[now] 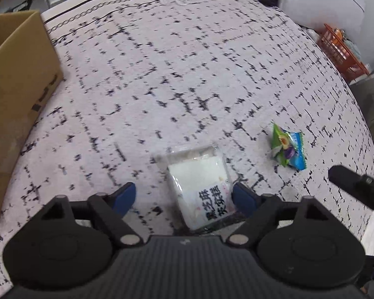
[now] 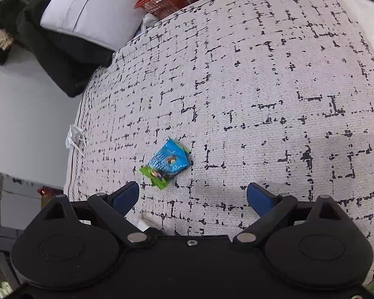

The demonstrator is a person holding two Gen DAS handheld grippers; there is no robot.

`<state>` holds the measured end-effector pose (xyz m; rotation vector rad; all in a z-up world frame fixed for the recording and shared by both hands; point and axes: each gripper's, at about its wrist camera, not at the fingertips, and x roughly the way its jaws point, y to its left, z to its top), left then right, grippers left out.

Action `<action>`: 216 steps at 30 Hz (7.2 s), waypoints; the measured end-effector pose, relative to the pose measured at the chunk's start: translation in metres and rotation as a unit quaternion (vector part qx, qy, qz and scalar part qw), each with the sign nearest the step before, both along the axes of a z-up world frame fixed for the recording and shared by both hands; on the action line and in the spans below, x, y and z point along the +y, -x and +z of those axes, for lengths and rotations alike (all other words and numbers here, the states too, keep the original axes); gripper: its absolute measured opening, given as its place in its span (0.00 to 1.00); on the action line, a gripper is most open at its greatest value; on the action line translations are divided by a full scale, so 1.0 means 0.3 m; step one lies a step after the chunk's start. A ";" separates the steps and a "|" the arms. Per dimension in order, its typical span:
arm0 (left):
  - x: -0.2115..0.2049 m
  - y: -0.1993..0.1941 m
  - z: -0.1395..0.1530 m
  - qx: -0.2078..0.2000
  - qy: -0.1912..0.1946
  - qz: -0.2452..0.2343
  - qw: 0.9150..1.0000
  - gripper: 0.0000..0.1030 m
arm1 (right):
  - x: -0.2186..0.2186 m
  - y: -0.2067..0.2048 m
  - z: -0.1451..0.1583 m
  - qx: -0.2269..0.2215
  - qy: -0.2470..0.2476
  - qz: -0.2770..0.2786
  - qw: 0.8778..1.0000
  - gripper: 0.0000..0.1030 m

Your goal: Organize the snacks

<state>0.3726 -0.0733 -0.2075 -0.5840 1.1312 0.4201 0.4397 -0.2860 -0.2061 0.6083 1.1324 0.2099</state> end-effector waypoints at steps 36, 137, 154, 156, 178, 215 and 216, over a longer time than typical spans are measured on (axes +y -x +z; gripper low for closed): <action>0.170 -0.104 -0.027 0.013 -0.025 -0.006 1.000 0.63 | 0.298 -0.101 -0.030 -0.099 0.186 0.139 0.968 0.82; 0.953 0.454 0.374 -0.093 0.022 0.002 0.995 0.67 | 1.059 0.445 0.354 -0.213 0.115 0.277 0.930 0.29; 0.898 0.636 0.542 -0.134 0.015 -0.005 0.991 0.87 | 0.934 0.564 0.504 -0.227 0.102 0.230 0.941 0.54; 0.883 0.663 0.557 -0.133 0.007 -0.004 0.991 0.91 | 0.908 0.592 0.520 -0.229 0.106 0.224 0.941 0.61; 0.645 0.932 0.693 -0.187 -0.038 -0.066 0.979 1.00 | 0.564 0.887 0.651 -0.256 0.128 0.155 0.946 1.00; 0.415 1.318 0.752 -0.212 -0.114 -0.133 0.961 1.00 | 0.280 1.243 0.699 -0.297 0.147 0.141 0.933 1.00; 0.418 1.320 0.752 -0.212 -0.113 -0.133 0.962 1.00 | 0.277 1.244 0.700 -0.298 0.147 0.142 0.933 1.00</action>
